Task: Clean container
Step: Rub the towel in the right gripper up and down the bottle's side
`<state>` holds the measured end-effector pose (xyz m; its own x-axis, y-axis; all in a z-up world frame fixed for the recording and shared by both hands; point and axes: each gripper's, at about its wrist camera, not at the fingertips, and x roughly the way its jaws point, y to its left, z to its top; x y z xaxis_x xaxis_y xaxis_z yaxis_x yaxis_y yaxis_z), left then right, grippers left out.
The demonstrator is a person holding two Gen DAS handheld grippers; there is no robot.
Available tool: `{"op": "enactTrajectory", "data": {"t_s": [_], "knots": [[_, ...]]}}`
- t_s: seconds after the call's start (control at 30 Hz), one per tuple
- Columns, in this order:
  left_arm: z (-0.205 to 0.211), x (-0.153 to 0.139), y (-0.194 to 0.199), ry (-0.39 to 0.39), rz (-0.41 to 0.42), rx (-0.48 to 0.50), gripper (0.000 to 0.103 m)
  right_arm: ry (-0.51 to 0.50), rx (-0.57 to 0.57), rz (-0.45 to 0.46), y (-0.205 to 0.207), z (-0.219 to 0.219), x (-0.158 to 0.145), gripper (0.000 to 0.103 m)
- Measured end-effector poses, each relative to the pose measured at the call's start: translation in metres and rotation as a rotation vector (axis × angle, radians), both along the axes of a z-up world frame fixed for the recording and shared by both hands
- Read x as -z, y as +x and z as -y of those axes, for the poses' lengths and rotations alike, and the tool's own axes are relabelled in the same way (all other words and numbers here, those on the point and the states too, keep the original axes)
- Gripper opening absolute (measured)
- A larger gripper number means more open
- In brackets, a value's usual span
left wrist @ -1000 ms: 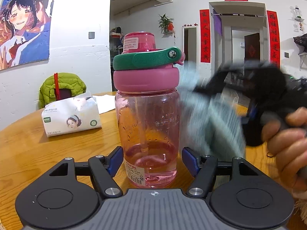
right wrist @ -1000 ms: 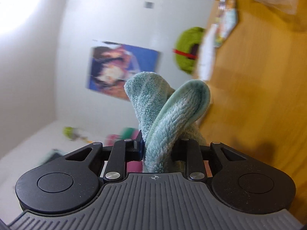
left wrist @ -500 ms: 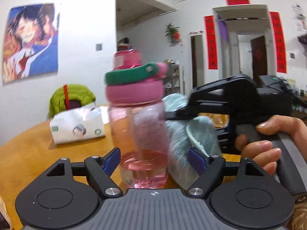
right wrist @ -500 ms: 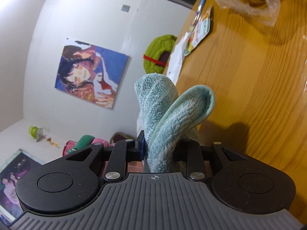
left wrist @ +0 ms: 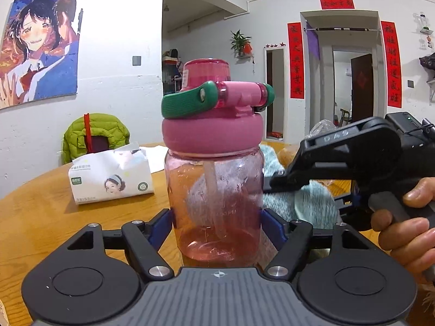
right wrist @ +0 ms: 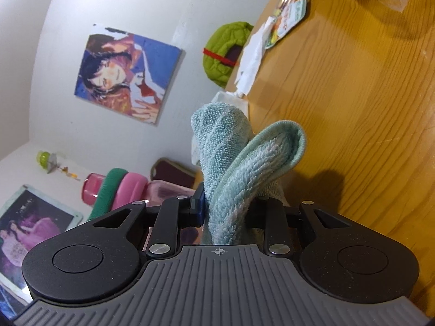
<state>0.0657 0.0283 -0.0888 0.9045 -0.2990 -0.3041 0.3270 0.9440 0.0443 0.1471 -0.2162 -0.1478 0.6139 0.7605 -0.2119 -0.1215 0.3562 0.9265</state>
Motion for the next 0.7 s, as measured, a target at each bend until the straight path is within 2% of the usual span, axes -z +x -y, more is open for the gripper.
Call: {"op": "enactTrajectory", "data": {"t_s": [0.07,0.1,0.17,0.23,0.27,0.3,0.37,0.47,0.57,0.6,0.67,0.7], "knots": [[0.000,0.001,-0.001,0.004,0.003,-0.001,0.070,-0.022,0.018,-0.004,0.000,0.001,0.000,0.030],[0.000,0.000,-0.001,0.003,0.002,-0.001,0.070,0.010,0.028,0.017,-0.002,0.004,-0.001,0.030],[0.000,0.001,-0.002,0.003,0.002,-0.001,0.070,0.147,0.044,0.091,-0.006,0.014,-0.001,0.030],[0.001,0.001,-0.002,0.006,0.003,-0.003,0.070,0.375,0.027,0.195,-0.012,0.026,0.000,0.029],[0.001,0.000,-0.002,0.006,0.004,-0.003,0.070,0.453,0.008,0.227,-0.012,0.028,0.000,0.029],[0.001,0.000,-0.002,0.008,0.004,-0.003,0.070,0.489,-0.010,0.237,-0.011,0.028,0.000,0.029],[0.002,0.000,-0.002,0.008,0.005,-0.004,0.070,0.447,-0.033,0.198,-0.005,0.021,-0.001,0.029],[0.001,0.000,-0.003,-0.001,0.002,-0.002,0.070,0.274,-0.023,0.082,0.003,0.008,0.004,0.028],[0.001,0.000,-0.003,0.004,0.005,-0.004,0.070,0.066,-0.009,-0.101,0.014,0.002,0.016,0.028],[0.001,0.000,-0.003,0.004,0.005,-0.004,0.070,0.033,-0.008,-0.129,0.015,0.001,0.018,0.028],[0.001,0.000,-0.002,0.005,0.005,-0.004,0.070,0.046,-0.005,-0.089,0.014,0.003,0.013,0.028],[0.001,0.000,-0.002,0.005,0.005,-0.003,0.070,0.104,0.000,-0.028,0.011,0.006,0.009,0.028]]}}
